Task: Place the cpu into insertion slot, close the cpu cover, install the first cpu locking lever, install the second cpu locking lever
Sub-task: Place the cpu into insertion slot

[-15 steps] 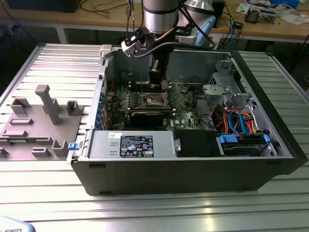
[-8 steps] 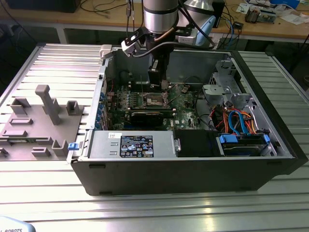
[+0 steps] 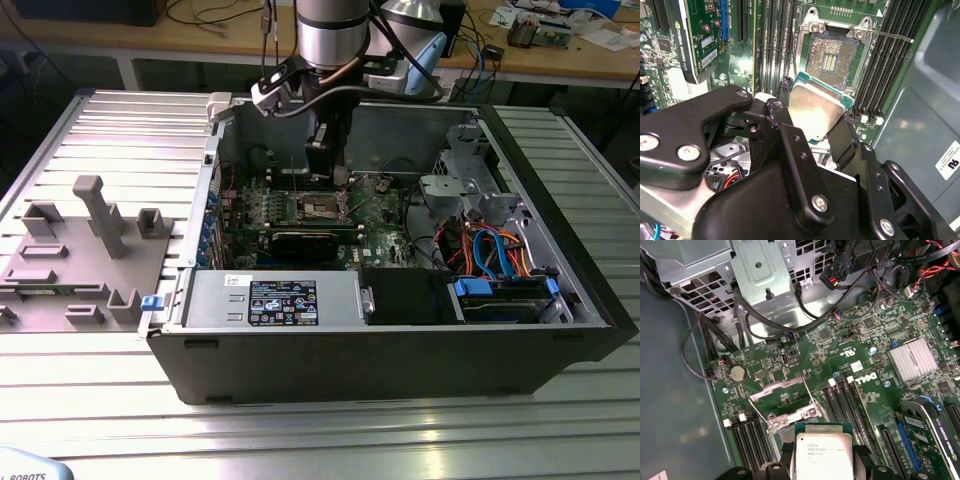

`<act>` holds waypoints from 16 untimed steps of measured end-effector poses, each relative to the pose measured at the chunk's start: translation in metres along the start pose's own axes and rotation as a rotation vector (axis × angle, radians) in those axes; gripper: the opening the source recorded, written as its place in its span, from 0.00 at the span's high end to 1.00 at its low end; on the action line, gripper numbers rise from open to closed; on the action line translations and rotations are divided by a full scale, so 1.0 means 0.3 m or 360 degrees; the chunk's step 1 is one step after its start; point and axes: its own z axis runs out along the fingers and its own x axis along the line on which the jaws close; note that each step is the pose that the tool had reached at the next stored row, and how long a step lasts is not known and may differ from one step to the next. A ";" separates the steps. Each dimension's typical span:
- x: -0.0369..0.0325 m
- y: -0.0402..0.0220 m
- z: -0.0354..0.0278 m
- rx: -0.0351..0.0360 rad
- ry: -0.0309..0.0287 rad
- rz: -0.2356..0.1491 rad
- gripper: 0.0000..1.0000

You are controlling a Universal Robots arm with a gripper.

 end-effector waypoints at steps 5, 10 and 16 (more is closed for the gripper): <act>0.000 0.000 0.000 0.0000 -0.00022 0.0025 0.45; 0.000 0.000 0.000 -0.0001 -0.00046 0.0053 0.45; 0.000 0.000 0.000 -0.0001 -0.00030 0.0033 0.45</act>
